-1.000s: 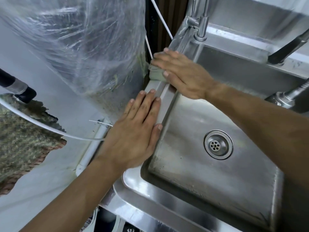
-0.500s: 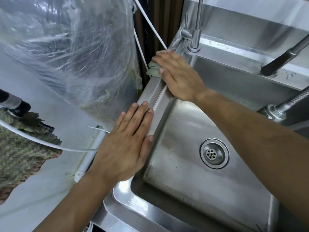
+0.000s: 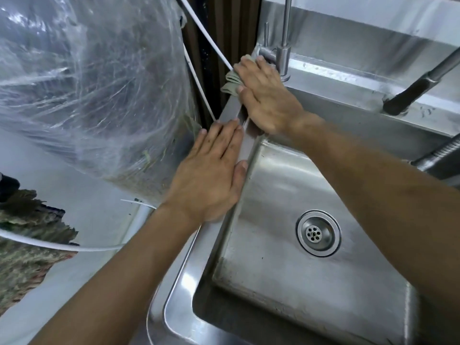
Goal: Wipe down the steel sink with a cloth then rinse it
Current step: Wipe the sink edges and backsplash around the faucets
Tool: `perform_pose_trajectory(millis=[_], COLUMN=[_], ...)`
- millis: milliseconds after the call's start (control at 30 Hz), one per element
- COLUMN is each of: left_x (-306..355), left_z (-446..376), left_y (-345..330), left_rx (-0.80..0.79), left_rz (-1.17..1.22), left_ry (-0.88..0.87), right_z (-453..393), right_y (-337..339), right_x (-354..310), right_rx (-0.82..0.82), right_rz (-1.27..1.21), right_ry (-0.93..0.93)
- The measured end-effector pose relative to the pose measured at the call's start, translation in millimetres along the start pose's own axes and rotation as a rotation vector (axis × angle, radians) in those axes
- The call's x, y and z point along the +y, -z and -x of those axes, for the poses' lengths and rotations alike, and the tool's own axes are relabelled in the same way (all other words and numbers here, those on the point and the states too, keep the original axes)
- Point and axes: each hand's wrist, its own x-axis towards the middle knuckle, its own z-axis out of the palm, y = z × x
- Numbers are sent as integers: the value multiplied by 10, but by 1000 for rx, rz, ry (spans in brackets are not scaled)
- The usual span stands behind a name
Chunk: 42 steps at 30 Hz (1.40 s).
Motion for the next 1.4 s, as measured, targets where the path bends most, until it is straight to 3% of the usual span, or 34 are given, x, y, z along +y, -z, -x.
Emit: perform_pose_trajectory(millis=[233, 300, 467, 667, 833, 1100, 1233, 1400], left_x=[-2, -11, -5, -2, -2, 20, 6, 6], left_z=[-31, -40, -27, -90, -250, -245, -404, -506], left_y=[-46, -58, -50, -38, -53, -92, -52, -62], left_rx=[23, 27, 45, 67, 72, 67, 92, 23], left_rz=[14, 11, 45, 124, 50, 46, 93, 74], left_ry=[8, 7, 0, 25, -12, 2, 21, 30], right_z=[62, 26, 178, 39, 89, -132, 159, -4], right_y=[91, 49, -173, 32, -105, -25, -121, 4], right_x=[272, 284, -12, 192, 70, 202, 161, 256], right_rx=[-42, -15, 118, 33, 54, 48, 49, 29], right_rz=[82, 60, -126, 84, -60, -21, -90, -8], right_ry=[293, 267, -8, 192, 32, 23, 27, 38])
